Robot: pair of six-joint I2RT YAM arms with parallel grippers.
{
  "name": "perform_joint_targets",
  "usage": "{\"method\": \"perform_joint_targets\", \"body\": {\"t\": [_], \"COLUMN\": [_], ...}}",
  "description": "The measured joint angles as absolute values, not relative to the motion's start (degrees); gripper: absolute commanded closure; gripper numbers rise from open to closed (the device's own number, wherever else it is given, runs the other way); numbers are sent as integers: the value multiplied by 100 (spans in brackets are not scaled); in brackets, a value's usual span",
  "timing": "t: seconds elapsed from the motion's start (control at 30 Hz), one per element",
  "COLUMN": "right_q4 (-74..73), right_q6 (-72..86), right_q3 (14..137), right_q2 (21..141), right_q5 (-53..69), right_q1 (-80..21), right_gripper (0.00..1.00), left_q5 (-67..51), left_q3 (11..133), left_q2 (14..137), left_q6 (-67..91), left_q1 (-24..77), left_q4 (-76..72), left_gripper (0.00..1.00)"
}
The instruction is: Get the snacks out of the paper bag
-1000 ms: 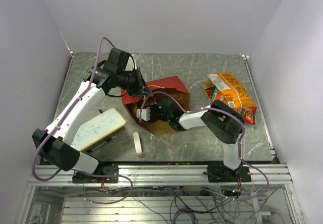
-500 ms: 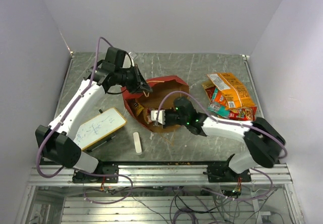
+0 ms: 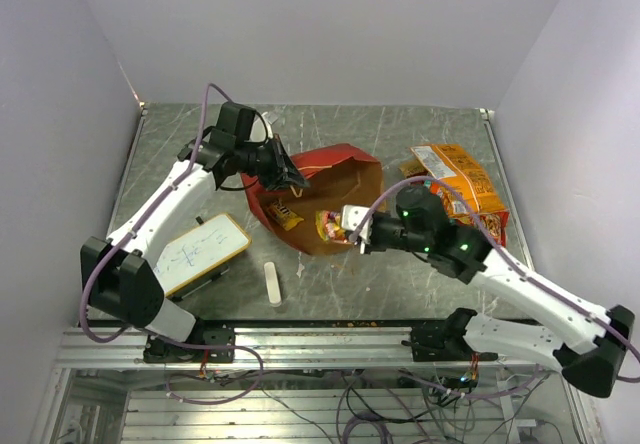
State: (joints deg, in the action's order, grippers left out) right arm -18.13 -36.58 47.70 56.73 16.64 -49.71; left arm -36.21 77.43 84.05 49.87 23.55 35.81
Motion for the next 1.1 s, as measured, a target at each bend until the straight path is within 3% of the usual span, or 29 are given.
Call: {"method": "perform_joint_targets", "body": {"t": [0.27,0.43,0.57,0.8,1.1], "right_q4": [-3262,-2856,-2252,-2123,-2086], "right_q6": [-3332,-3052,-2956,-2838,-2978], "right_q3": [6639,6882,7091,8313,7371], "right_q2": [5144,4866,5345,7708,8438], "right_q5": [963,-93,-1540,-2255,-2781], "right_q1": [-4971,-4971,-4890,-2847,-1466], "right_gripper": [100,100,100,100,100], "left_q5": [-3581,-3590,-3642,-3898,-4001], "left_q3": [7920,7926,7968,8027,8604], "left_q2": [8696,8702,8702,8691,8807], "left_q6": [4644,4582,4576,4584,4534], "left_q1": [2355,2355,2355,2436,3299], "left_q4": [3728,3774,3791,3743,3778], "left_gripper": [93,93,93,93,93]}}
